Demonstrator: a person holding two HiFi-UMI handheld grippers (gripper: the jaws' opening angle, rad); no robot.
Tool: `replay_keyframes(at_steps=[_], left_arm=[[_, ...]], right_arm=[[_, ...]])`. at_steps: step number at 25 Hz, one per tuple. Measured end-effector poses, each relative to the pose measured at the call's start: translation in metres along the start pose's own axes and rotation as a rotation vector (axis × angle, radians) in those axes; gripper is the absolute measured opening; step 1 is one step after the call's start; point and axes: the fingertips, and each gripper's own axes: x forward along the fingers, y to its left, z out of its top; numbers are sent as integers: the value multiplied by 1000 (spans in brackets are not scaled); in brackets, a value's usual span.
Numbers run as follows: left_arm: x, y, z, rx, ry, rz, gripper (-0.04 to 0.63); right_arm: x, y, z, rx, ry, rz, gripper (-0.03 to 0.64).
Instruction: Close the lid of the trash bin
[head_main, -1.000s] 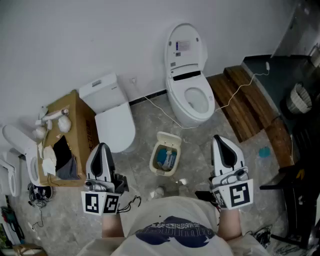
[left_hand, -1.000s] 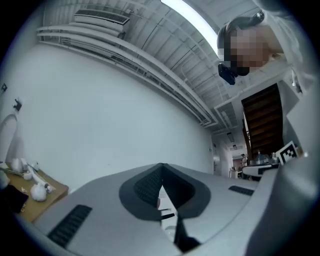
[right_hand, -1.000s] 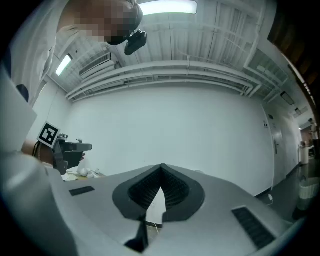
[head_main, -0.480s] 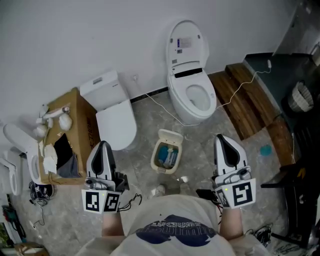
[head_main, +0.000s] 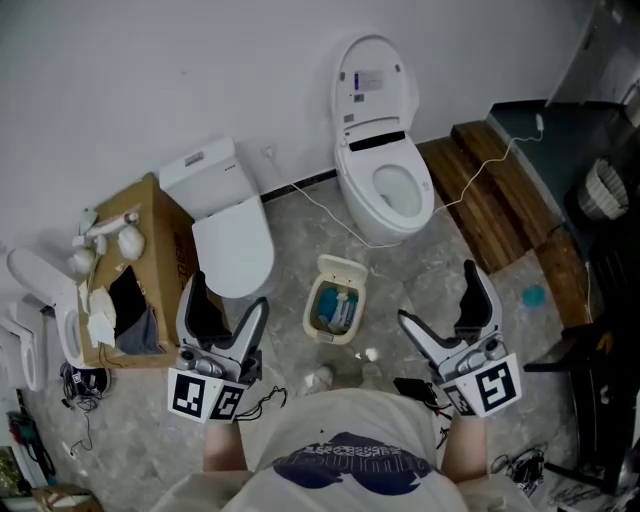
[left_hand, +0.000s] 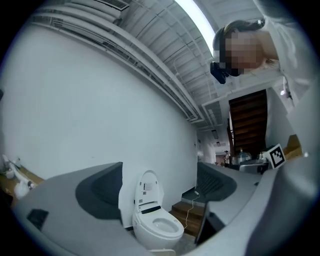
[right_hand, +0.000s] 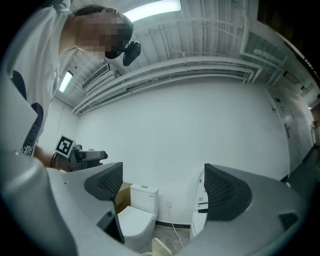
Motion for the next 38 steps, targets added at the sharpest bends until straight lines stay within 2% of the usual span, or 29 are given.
replay_keyframes(at_steps=[5, 9, 14, 18, 21, 23, 27, 31, 35, 38], left_arm=[[10, -15, -18, 38, 69, -104, 454], [18, -18, -26, 80, 89, -124, 453], [25, -21, -28, 18, 64, -120, 453], [29, -14, -22, -20, 33, -83, 453], [33, -9, -16, -54, -1, -46, 453], [36, -8, -16, -61, -9, -33, 453], [44, -9, -17, -49, -11, -21, 453], [57, -10, -12, -30, -29, -2, 453], [75, -5, -17, -11, -50, 28, 453], [87, -2, -29, -4, -37, 36, 453]], right_arm=[[-7, -6, -9, -39, 43, 28, 499], [-9, -11, -14, -63, 74, 30, 497], [-7, -6, -29, -132, 150, 97, 496], [-1, -2, -66, -258, 316, 171, 495], [9, -5, -99, -240, 415, 222, 495], [21, -7, -129, -229, 484, 279, 495], [48, -4, -220, -294, 661, 447, 499], [72, 7, -316, -246, 845, 593, 499], [100, 16, -412, -190, 999, 671, 499], [120, 18, -472, -171, 1093, 673, 499]])
